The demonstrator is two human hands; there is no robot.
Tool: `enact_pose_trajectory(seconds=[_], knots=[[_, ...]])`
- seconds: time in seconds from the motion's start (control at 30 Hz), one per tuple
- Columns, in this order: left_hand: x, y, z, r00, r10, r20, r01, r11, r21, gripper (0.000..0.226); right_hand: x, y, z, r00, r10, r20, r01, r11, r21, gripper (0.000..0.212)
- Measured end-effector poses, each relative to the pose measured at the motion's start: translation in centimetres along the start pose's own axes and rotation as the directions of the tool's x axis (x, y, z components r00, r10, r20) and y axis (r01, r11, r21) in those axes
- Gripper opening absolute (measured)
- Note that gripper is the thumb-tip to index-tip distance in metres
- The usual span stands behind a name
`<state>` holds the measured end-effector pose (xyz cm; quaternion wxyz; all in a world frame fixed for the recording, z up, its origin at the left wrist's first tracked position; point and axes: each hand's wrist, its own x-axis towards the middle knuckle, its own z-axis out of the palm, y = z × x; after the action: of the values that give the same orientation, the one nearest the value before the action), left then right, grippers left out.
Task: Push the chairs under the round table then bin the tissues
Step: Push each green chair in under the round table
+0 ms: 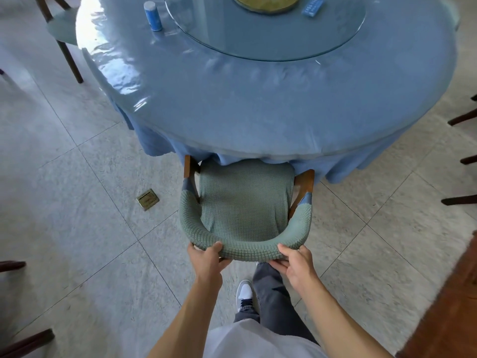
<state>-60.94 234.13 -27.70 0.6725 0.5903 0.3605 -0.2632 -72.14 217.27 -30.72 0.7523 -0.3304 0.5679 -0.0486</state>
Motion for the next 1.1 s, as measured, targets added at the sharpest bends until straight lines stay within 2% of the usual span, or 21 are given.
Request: enact_pose_trajectory(seconds=[0.43, 0.67, 0.83, 1.1], knots=[[5.7, 5.9, 6.5, 0.999, 0.013, 0.035, -0.014, 1.0, 0.027, 0.047, 6.1, -6.9, 5.6, 1.0, 0.019, 0.023, -0.019, 1.0, -0.009, 0.033], [9.3, 9.9, 10.8, 0.999, 0.018, 0.049, -0.018, 1.0, 0.015, 0.057, 9.3, -11.9, 9.1, 0.998, 0.021, 0.058, -0.02, 1.0, -0.008, 0.025], [11.6, 12.4, 13.7, 0.998, 0.004, 0.061, -0.004, 1.0, 0.004, 0.069, 11.3, -14.7, 11.3, 1.0, 0.013, 0.028, -0.013, 1.0, 0.007, 0.023], [13.6, 14.3, 17.4, 0.998, 0.0, 0.064, -0.002, 1.0, 0.023, 0.064, 14.1, -18.3, 12.9, 1.0, 0.021, 0.02, -0.021, 1.0, 0.015, 0.024]])
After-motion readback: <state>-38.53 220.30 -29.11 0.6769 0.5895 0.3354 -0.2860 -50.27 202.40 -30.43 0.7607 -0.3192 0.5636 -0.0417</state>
